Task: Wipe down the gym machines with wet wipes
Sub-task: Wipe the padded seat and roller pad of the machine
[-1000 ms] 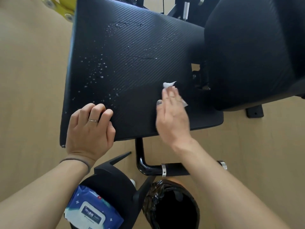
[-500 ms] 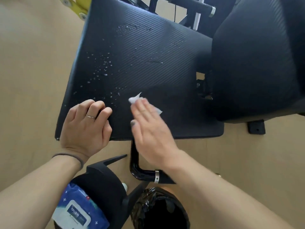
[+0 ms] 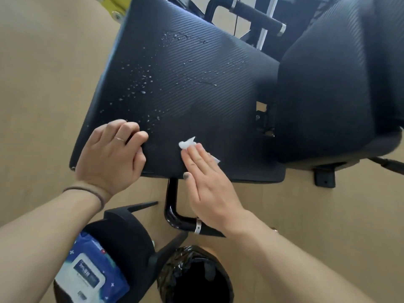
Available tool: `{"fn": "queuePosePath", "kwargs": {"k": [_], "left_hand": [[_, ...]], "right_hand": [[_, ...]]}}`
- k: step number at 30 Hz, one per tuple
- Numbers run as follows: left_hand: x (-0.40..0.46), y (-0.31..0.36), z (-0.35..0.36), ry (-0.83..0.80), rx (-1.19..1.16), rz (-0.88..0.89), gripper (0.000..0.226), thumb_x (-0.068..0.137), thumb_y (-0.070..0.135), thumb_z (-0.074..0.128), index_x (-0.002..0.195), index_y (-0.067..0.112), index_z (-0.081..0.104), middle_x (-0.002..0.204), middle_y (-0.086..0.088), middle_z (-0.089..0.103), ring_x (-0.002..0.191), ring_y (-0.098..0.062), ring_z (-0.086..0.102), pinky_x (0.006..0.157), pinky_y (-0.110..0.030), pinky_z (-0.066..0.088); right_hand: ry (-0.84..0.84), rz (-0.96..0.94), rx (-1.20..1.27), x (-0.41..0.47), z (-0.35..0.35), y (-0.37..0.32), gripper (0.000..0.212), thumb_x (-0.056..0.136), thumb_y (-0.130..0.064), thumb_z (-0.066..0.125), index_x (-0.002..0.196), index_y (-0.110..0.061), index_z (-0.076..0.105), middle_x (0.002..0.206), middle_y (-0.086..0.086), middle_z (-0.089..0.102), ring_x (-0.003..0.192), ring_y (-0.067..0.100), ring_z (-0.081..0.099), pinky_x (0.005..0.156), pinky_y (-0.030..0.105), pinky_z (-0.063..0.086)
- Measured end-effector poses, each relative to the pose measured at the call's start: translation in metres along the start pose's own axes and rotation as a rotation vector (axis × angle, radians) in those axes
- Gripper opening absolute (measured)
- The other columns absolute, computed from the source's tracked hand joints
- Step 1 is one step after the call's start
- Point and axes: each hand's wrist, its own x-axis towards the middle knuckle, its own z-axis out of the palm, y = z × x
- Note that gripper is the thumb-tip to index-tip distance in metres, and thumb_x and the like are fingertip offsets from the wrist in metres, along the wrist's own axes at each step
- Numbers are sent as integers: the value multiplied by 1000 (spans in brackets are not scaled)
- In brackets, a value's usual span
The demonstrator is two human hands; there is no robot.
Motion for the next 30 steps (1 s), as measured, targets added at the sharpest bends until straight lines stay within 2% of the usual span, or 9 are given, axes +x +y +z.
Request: {"fn": "queuePosePath", "kwargs": {"k": [3, 6, 11, 14, 17, 19, 25, 27, 30], "left_hand": [[5, 6, -11, -63, -51, -63, 29, 97, 26, 40, 113, 9, 58, 120, -14, 57, 115, -38, 52, 101, -50, 40], [24, 33, -26, -33, -98, -181, 27, 100, 30, 39, 104, 10, 56, 103, -11, 60, 98, -32, 56, 92, -47, 42], [66, 106, -11, 10, -122, -130, 23, 102, 27, 42, 96, 12, 59, 96, -7, 58, 86, -28, 54, 80, -43, 43], [73, 112, 9, -43, -109, -238, 26, 103, 26, 40, 93, 12, 59, 90, -7, 57, 80, -28, 52, 76, -42, 42], [75, 113, 13, -42, -125, -266, 25, 101, 25, 41, 91, 11, 59, 88, -6, 56, 79, -27, 52, 74, -42, 41], [74, 114, 11, -50, -138, -276, 23, 99, 25, 42, 91, 12, 58, 88, -5, 55, 79, -27, 52, 75, -42, 42], [74, 114, 14, -40, -138, -292, 23, 97, 27, 42, 92, 12, 58, 87, -6, 54, 78, -28, 51, 74, -43, 42], [74, 115, 15, -46, -132, -288, 23, 97, 28, 43, 92, 11, 59, 87, -6, 55, 77, -28, 51, 73, -44, 42], [74, 114, 16, -43, -126, -288, 23, 98, 28, 45, 96, 10, 60, 88, -9, 57, 77, -30, 51, 72, -44, 40]], "right_hand": [[-85, -41, -59, 5, -15, 18, 52, 110, -31, 21, 159, -16, 20, 168, -4, 11, 155, 6, -3, 127, 28, -2], [-66, 78, -61, 64, -36, 48, 54, 110, -28, 21, 161, -12, 14, 170, 2, 5, 156, 11, -4, 124, 24, -8], [-47, 215, 65, 148, -64, 78, 55, 109, -23, 19, 161, -9, 11, 170, 6, 3, 156, 16, -4, 124, 27, -6], [-40, 125, 129, 125, -57, 66, 56, 107, -25, 18, 160, -8, 14, 170, 4, 3, 156, 14, -6, 126, 30, -5], [-108, -24, 60, 102, -56, 77, 54, 109, -27, 19, 160, -11, 15, 169, 1, 3, 155, 10, -8, 125, 25, -8], [-105, -38, -1, 120, -65, 93, 55, 108, -30, 18, 161, -12, 16, 170, 1, 6, 156, 10, -5, 125, 25, -6], [102, 349, 114, 212, -84, 116, 57, 107, -29, 12, 160, -9, 13, 170, 4, 4, 156, 15, -2, 127, 32, -5], [112, 253, 114, 198, -68, 89, 62, 104, -29, 10, 159, -3, 21, 169, 10, 12, 157, 20, 3, 127, 34, -4], [-18, -18, 153, 153, -49, 53, 55, 107, -26, 22, 159, -8, 23, 169, 5, 11, 157, 16, 0, 126, 31, -5]]}}
